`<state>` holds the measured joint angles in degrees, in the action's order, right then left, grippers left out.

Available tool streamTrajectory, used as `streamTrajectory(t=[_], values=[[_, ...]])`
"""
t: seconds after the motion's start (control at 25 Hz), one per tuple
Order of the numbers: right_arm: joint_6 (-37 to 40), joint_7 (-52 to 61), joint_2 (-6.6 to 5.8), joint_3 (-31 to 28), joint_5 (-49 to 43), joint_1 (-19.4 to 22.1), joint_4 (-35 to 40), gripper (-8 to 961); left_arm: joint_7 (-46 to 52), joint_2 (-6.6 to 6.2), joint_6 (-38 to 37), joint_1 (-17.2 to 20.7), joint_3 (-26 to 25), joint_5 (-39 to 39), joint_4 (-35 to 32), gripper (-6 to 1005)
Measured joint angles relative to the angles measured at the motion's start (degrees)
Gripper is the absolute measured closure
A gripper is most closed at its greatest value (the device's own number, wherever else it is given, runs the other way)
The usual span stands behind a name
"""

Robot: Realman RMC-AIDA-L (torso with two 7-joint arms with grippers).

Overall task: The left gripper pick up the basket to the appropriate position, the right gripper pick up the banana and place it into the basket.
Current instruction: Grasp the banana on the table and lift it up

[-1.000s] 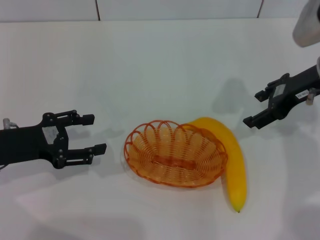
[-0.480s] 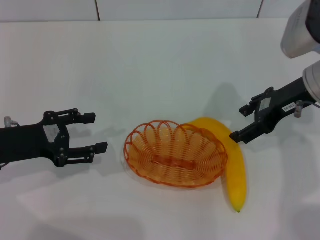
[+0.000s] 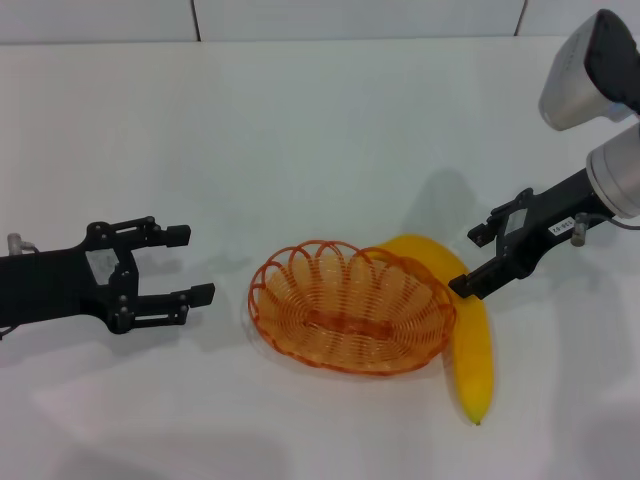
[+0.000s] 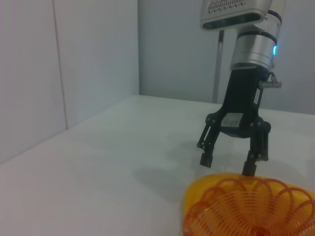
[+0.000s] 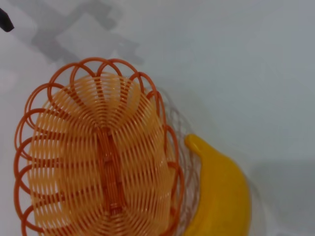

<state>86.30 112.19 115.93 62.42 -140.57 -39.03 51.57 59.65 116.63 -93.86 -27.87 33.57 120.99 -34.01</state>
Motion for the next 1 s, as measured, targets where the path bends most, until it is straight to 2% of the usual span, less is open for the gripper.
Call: streamTrajectory(t=[0.68, 1.0], values=[[-1.60, 0.51, 0.17, 1.09, 0.00, -0.49, -2.06, 64, 0.02, 0.00, 0.00, 0.12, 0.00, -0.39, 0.00, 197], [-3.51, 1.51, -0.18, 1.31, -0.97, -0.62, -2.33, 63, 0.11, -0.08, 0.00, 0.53, 0.00, -0.41, 0.00, 198]])
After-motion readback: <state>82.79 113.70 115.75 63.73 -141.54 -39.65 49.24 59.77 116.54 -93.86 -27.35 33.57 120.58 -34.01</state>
